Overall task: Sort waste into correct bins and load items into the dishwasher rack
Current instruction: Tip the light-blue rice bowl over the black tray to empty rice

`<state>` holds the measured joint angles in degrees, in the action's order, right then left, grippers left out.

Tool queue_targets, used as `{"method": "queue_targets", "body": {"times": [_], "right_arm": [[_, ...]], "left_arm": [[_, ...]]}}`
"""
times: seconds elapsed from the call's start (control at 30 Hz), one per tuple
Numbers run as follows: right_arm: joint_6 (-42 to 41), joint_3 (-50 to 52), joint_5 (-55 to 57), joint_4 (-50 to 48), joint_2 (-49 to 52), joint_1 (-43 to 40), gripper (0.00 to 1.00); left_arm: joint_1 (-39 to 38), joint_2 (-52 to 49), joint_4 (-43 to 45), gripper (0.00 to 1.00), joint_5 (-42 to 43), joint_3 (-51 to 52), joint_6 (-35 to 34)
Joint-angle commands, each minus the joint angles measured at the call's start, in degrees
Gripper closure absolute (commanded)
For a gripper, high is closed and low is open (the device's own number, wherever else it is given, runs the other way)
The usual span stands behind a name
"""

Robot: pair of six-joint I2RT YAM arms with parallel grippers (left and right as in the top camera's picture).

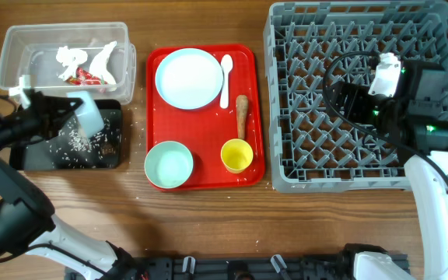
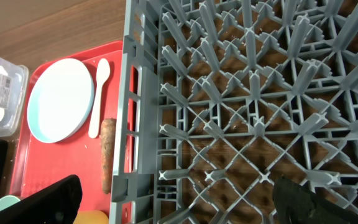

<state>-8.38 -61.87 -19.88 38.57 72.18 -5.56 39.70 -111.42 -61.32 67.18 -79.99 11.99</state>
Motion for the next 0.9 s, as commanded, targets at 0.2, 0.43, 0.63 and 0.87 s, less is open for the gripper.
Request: {"method": "queue_targets", "body": {"times": [0.2,0.43,0.63,0.87], "right_arm": [[-0.76,-1.22,0.50,0.07,0.74,-0.09,0.00],[-0.79,-1.22,0.50,0.07,0.74,-0.09,0.00],[-0.76,-1.22,0.50,0.07,0.74,-0.09,0.00],[-0.76,-1.22,0.50,0.02,0.74,-0.09,0.00]], "left_arm": [[6.25,-1.42,-0.07,0.96,11.23,-0.48,1.27],[8.15,-1.42,-0.04,0.96,20.35,-0.48,-0.72],[8.96,-1.42,-0.66,0.96,23.19,-0.48,-5.03],[9.07,-1.42,-2.84,0.96,23.17,-0.48,-5.42]]}}
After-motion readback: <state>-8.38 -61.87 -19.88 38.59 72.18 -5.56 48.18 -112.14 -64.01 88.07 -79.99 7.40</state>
